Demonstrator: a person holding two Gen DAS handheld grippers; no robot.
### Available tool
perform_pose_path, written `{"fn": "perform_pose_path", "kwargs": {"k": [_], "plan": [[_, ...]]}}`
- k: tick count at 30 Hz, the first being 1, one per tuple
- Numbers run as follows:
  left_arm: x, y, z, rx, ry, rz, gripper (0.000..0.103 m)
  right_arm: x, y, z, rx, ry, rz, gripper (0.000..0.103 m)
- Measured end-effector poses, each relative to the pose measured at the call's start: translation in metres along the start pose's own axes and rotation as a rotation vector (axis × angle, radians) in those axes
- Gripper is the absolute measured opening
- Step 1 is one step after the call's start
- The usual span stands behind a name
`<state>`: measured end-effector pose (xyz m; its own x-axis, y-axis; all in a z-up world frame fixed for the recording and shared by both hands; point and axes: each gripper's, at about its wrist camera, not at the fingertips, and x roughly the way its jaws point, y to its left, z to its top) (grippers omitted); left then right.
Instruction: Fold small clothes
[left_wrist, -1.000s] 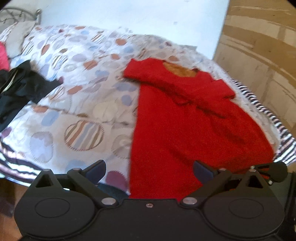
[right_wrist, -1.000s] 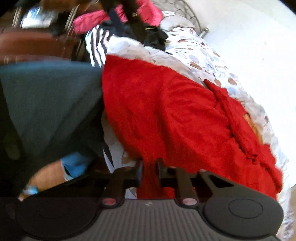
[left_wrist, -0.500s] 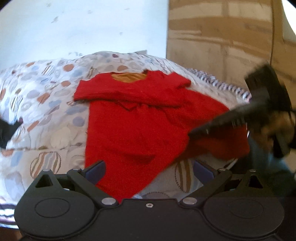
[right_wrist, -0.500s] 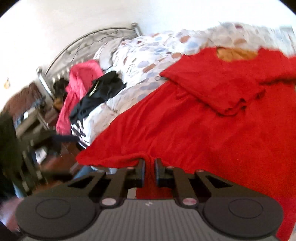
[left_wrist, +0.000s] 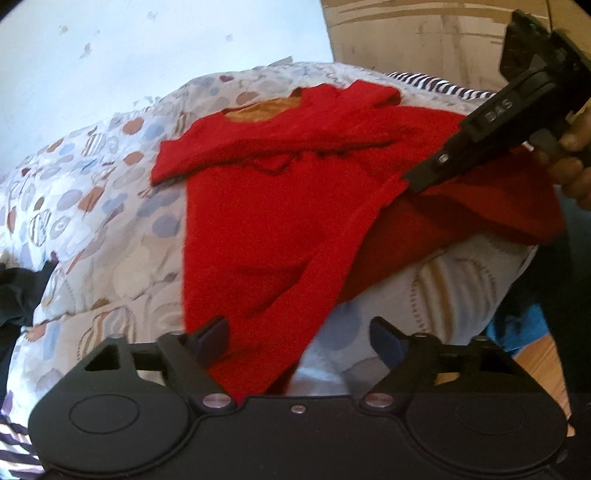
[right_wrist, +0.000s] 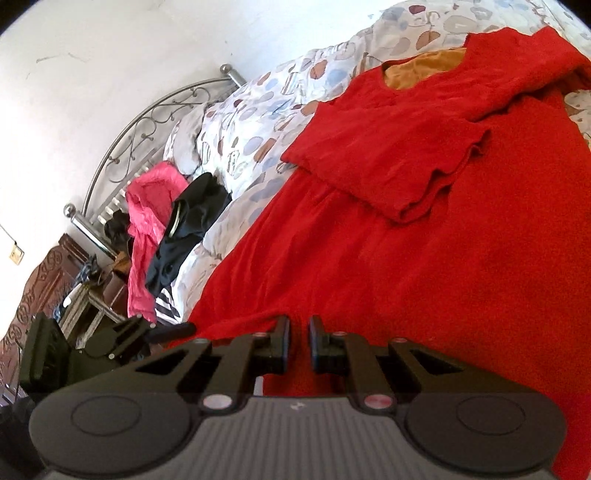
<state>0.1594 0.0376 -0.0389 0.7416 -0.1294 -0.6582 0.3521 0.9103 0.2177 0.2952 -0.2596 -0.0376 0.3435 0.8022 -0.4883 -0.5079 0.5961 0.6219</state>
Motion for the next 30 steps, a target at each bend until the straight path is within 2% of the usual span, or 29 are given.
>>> {"fn": "perform_pose_path", "kwargs": {"k": [3, 6, 8, 11, 13, 18, 21, 22, 24, 26, 28, 30], "plan": [[-0.002, 0.006, -0.005, 0.016, 0.003, 0.032, 0.071, 0.004, -0.004, 0.000, 0.013, -0.004, 0.007, 0.013], [-0.006, 0.008, -0.010, 0.050, 0.002, 0.084, 0.052, 0.006, -0.007, 0.000, 0.027, -0.008, 0.015, 0.013], [-0.007, 0.012, -0.011, 0.039, 0.000, 0.096, 0.043, 0.006, -0.009, 0.000, 0.032, -0.011, 0.019, 0.013], [-0.013, 0.018, -0.008, -0.002, -0.026, 0.083, 0.013, 0.004, -0.007, -0.003, 0.023, -0.011, 0.016, 0.013], [-0.019, 0.023, -0.004, -0.034, -0.057, 0.070, 0.008, 0.003, -0.003, -0.004, 0.006, -0.010, 0.007, 0.013], [-0.036, 0.040, 0.027, -0.123, -0.176, 0.028, 0.007, -0.005, 0.012, -0.013, -0.068, -0.027, -0.031, 0.017], [-0.042, 0.050, 0.057, -0.145, -0.241, 0.011, 0.006, -0.014, 0.026, -0.020, -0.129, -0.060, -0.069, 0.043], [-0.043, 0.054, 0.069, -0.162, -0.259, 0.004, 0.006, -0.017, 0.032, -0.023, -0.155, -0.074, -0.074, 0.058], [-0.042, 0.059, 0.090, -0.186, -0.284, -0.010, 0.006, -0.025, 0.044, -0.029, -0.206, -0.109, -0.084, 0.070], [-0.040, 0.059, 0.110, -0.182, -0.302, -0.006, 0.006, -0.034, 0.057, -0.037, -0.247, -0.159, -0.099, 0.088], [-0.038, 0.058, 0.126, -0.175, -0.318, -0.002, 0.006, -0.042, 0.072, -0.047, -0.311, -0.205, -0.130, 0.093], [-0.037, 0.055, 0.139, -0.182, -0.325, -0.010, 0.006, -0.045, 0.089, -0.061, -0.396, -0.244, -0.212, 0.097]]}}
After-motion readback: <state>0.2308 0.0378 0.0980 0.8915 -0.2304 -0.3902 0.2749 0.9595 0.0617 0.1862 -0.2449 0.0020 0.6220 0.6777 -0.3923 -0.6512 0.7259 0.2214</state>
